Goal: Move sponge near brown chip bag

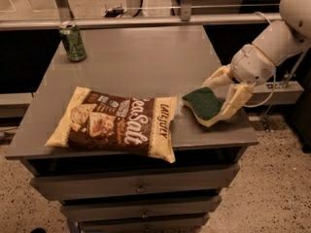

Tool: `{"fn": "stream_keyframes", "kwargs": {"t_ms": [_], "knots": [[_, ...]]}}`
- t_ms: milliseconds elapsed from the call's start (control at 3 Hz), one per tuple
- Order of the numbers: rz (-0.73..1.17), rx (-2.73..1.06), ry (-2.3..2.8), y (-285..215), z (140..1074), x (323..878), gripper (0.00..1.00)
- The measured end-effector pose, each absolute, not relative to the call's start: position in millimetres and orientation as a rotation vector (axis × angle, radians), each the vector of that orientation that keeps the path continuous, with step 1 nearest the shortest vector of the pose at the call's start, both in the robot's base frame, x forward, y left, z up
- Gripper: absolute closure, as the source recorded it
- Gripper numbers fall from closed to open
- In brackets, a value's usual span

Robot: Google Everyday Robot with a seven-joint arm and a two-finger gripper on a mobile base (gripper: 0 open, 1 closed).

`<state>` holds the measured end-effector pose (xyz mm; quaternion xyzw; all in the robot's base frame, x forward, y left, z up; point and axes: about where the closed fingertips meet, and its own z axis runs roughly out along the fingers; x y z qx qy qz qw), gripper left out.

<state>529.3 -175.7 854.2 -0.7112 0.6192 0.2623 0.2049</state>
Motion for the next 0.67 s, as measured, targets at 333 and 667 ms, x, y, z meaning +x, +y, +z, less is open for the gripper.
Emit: {"fn": "stream_keyframes", "kwargs": {"t_ms": [333,667], "knots": [[0.743,-2.031,1.668,-164.3,851.6,522.6,0.3],[0.751,-2.023,1.636,-153.2,853.7,522.2,0.07]]}}
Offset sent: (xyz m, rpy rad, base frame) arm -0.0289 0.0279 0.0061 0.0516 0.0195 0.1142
